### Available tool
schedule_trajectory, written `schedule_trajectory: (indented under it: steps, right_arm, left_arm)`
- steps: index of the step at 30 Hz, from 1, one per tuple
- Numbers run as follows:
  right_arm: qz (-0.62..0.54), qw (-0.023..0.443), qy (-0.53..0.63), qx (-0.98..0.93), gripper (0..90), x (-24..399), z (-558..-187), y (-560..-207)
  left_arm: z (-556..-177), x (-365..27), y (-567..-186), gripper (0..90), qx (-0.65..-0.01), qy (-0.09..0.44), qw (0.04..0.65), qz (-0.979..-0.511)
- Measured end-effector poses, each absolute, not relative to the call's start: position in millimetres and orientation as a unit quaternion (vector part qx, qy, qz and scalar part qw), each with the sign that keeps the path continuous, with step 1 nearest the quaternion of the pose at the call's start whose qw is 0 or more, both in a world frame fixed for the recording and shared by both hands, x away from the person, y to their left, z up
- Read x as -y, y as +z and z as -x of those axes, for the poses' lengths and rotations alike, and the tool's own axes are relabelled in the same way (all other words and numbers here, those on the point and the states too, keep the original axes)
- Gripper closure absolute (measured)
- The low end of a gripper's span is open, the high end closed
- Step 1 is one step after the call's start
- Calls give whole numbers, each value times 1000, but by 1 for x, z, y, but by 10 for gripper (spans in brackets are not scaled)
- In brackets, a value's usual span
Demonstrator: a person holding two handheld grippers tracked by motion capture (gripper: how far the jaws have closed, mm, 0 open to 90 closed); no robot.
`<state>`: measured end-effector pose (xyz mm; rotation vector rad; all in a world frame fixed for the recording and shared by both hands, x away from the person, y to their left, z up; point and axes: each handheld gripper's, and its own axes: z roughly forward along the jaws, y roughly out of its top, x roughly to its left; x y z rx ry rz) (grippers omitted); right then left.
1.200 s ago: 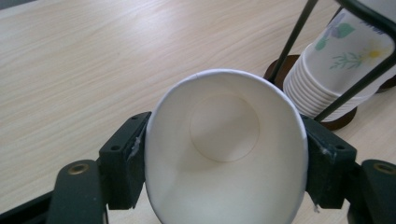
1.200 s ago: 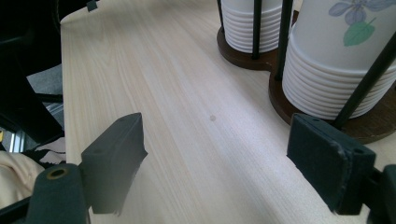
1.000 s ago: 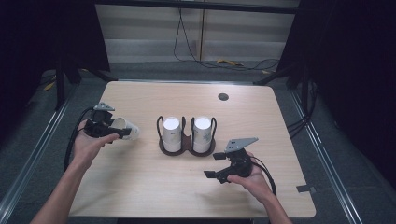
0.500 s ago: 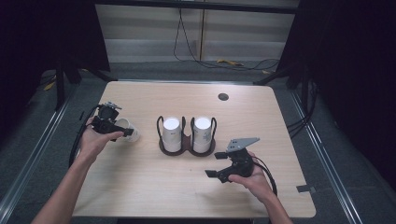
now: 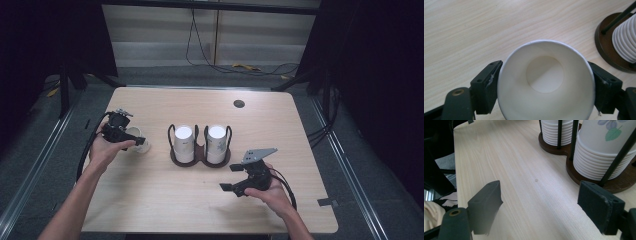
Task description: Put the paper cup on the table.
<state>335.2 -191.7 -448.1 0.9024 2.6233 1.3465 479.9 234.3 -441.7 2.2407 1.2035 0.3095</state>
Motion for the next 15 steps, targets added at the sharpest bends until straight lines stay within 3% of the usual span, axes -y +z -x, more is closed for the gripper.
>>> schedule_trajectory:
  steps: [15]
  right_arm:
    - [-293,30,436,-850,181,190,-335,-449]
  left_arm:
    - [-480,-224,-451,194,-441,104,282,-846]
